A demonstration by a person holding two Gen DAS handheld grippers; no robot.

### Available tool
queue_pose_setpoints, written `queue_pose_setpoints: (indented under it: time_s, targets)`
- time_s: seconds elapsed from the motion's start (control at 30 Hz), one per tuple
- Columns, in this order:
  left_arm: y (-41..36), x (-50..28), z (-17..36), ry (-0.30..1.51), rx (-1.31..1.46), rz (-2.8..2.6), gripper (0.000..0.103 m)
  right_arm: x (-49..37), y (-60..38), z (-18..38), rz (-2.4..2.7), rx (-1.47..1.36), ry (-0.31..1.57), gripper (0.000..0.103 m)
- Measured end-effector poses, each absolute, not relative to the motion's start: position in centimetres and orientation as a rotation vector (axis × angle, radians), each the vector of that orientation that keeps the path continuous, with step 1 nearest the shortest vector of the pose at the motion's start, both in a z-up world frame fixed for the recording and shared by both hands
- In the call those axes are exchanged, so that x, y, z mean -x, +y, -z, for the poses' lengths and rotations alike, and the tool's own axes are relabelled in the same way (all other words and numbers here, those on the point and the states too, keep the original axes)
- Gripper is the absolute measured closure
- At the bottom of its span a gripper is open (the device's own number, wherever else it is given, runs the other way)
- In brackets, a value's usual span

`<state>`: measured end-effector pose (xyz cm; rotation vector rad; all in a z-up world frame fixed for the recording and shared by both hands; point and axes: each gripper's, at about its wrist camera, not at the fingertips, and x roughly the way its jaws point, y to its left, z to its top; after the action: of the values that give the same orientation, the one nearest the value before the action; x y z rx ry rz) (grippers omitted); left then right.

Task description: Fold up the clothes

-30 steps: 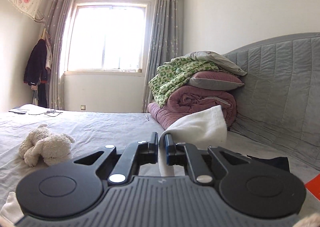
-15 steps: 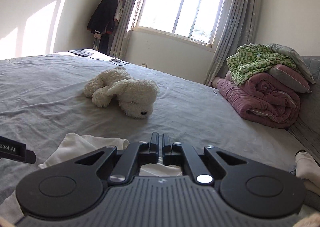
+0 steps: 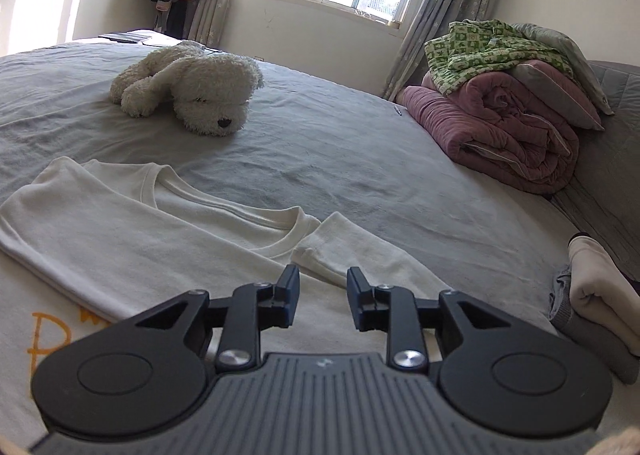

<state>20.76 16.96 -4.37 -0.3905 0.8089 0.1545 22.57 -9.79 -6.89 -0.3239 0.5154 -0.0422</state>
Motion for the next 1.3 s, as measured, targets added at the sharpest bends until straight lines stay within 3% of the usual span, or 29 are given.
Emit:
queue_pose_setpoints:
  time_s: [0.3, 0.5, 0.57, 0.6, 0.7, 1.3]
  targets:
    - [16.7, -21.2, 4.9, 0.825, 0.383, -0.159, 0.016, -26.0, -10.3, 8.5, 0.005, 0.374, 0.577, 0.064]
    - [16.8, -21.4, 5.1, 0.834, 0.389, -0.164, 0.016, -27.9, -10.1, 9.4, -0.021, 0.399, 0.595, 0.064]
    - [16.8, -21.5, 5.1, 0.835, 0.391, -0.162, 0.016, -28.4, -10.4, 9.3, -0.021, 0.382, 0.594, 0.073]
    - [16.8, -21.5, 5.1, 0.836, 0.393, -0.160, 0.016, -28.4, -10.6, 9.2, -0.027, 0.371, 0.591, 0.089]
    - [16.7, -21.6, 5.1, 0.836, 0.398, -0.153, 0.016, -27.7, -11.5, 8.0, -0.010, 0.331, 0.541, 0.095]
    - [17.3, -21.0, 4.0, 0.814, 0.450, -0.130, 0.016, -20.3, -17.5, -5.9, 0.008, 0.155, 0.257, 0.096]
